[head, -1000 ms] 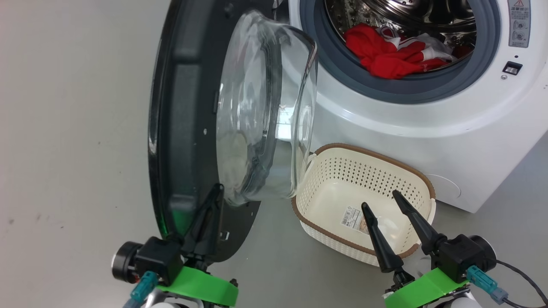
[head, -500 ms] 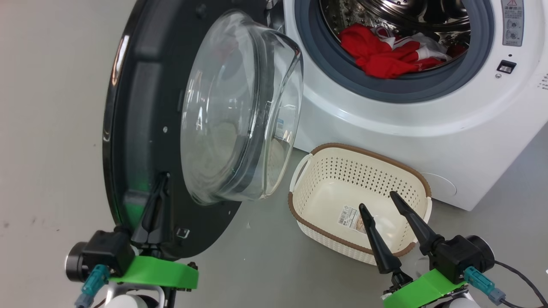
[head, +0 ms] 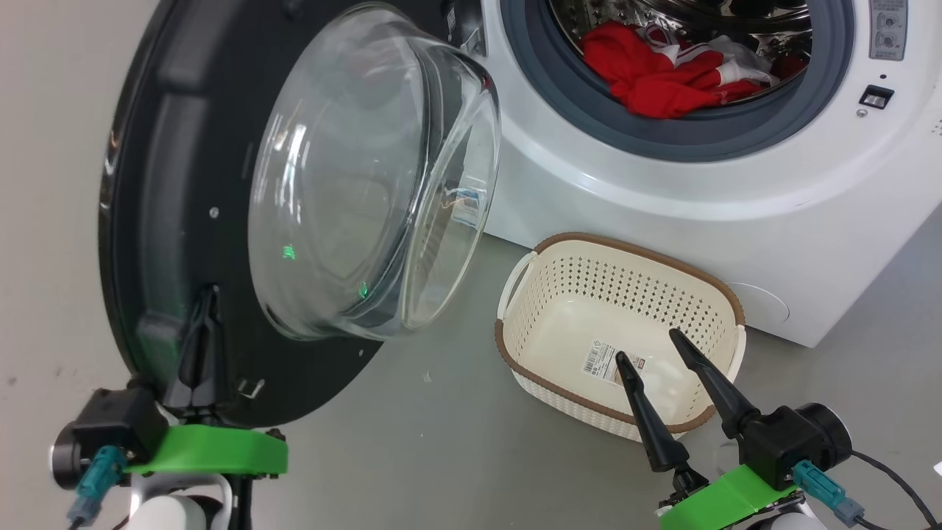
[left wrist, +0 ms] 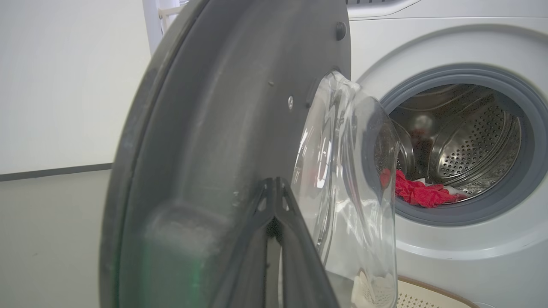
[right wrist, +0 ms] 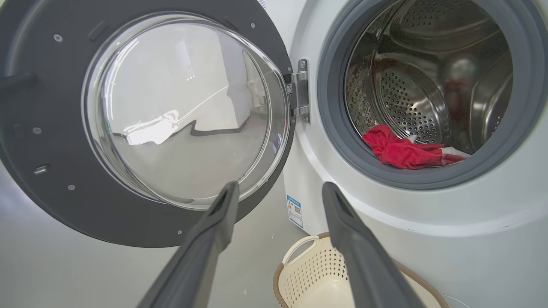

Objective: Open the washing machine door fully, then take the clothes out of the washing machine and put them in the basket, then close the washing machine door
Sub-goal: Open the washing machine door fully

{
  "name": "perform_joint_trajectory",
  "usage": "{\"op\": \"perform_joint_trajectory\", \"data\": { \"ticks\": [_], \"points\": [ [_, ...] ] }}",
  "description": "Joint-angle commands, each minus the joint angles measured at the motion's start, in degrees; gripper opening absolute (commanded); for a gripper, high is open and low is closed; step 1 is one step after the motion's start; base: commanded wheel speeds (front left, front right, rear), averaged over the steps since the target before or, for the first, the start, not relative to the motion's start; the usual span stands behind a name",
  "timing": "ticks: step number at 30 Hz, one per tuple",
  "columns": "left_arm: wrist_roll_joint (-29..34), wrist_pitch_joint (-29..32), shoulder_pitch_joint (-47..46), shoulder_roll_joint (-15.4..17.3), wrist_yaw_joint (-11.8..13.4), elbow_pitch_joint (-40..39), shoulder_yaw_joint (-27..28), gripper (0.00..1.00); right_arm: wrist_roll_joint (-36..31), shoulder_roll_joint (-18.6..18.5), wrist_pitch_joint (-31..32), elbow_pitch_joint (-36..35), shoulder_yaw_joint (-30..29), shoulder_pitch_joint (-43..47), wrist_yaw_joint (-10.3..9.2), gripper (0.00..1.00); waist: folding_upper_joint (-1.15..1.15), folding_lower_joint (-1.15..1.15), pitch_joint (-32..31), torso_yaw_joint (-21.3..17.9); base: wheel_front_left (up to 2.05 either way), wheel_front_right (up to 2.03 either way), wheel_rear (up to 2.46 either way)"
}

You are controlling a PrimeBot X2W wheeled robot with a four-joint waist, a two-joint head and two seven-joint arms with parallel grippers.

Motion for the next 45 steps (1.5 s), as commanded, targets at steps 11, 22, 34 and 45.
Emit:
{"op": "perform_joint_trajectory", "data": {
  "ticks": [11, 22, 34, 45],
  "points": [
    [1.04, -0.44, -4.78, 1.01, -2.09, 2.89, 8.64, 0.00, -1.39, 0.13, 0.56, -1.82, 1.30, -1.31, 0.35, 1.00, 0.00, 0.00, 1.02, 0.16, 0.00, 0.00, 0.00],
    [1.39, -0.45, -9.45, 0.89, -5.66, 9.23, 13.48, 0.00, -1.99, 0.13, 1.47, -2.40, 1.19, -1.24, 0.35, 1.00, 0.00, 0.00, 1.80, -0.12, 0.00, 0.00, 0.00],
    [3.65, -0.45, -12.50, 0.97, -8.02, 14.51, 18.73, 0.00, -2.88, 0.13, 2.61, -3.55, 1.16, -0.92, 0.35, 1.00, 0.00, 0.00, 2.61, -1.02, 0.00, 0.00, 0.00],
    [5.67, -0.45, -15.97, 1.15, -9.61, 19.53, 23.83, 0.00, -3.71, 0.13, 3.63, -4.50, 0.82, -1.09, 0.35, 1.00, 0.00, 0.00, 3.85, -2.19, 0.00, 0.00, 0.00]
  ]
}}
